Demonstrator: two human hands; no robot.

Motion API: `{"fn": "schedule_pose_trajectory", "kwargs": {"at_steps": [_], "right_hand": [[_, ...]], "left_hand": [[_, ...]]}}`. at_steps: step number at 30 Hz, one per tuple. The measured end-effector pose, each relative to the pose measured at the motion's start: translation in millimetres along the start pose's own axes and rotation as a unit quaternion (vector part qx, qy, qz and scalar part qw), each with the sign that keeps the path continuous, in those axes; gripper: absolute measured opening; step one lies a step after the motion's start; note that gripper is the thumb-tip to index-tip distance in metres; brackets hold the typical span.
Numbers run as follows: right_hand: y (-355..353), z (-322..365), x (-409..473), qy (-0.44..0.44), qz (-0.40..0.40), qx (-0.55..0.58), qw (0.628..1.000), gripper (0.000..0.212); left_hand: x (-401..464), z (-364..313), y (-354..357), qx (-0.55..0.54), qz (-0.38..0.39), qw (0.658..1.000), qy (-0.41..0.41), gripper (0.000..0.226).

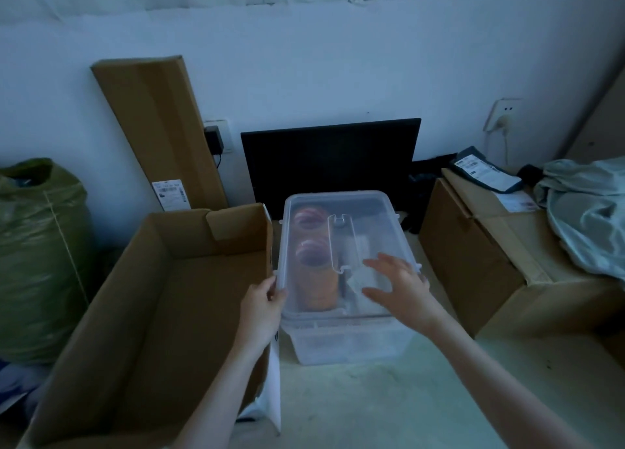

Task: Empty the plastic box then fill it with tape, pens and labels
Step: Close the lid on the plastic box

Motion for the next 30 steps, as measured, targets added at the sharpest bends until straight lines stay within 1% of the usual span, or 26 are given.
{"fn": "schedule_pose_trajectory", "kwargs": {"at_steps": [2,3,5,7,12,16,20,24,30], "right_hand": [[-3,-12,0,0.084,-0.036,-0.008,0.996,0.062],[-3,-18,0,0.114,-0.039,0.010,0.993,0.066],[-2,-26,-1,0.142,-0.037,0.079,0.986,0.071],[-1,-29,-3,0.141,-0.051,0.130,0.980,0.068],[-5,-31,-8,0.136,-0.090,0.135,0.977,0.053],[-3,-30,-9,0.120,-0.076,0.120,0.982,0.051],[0,-33,-14,0.110,-0.055,0.109,0.986,0.054],[8,-38,-22,0.102,-0.065,0.087,0.989,0.050],[9,-40,-25,0.100,-0.098,0.099,0.985,0.046]], "left_hand": [[-3,-1,-1,0.033,-0.006,0.999,0.016,0.047],[-5,-2,-1,0.049,-0.006,0.998,0.024,0.047],[-6,-4,-1,0.079,-0.005,0.996,0.030,0.045],[-7,-5,-1,0.103,-0.007,0.994,0.032,0.045],[-12,-7,-1,0.157,-0.004,0.987,0.039,0.051],[-14,-10,-1,0.180,-0.018,0.982,0.053,0.049],[-19,-11,-2,0.208,-0.007,0.977,0.049,0.045],[-22,-11,-1,0.199,-0.011,0.979,0.037,0.047],[-24,-6,0,0.188,-0.015,0.982,0.025,0.049]]}}
Point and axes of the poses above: each hand's wrist, its own x-axis towards the middle knuckle, its own y-axis out of the palm, z = x × y, the point moved 1 cm from there along x, towards the middle knuckle, and after that the axes turned 7 degrees about -y, right-handed, at the moved point
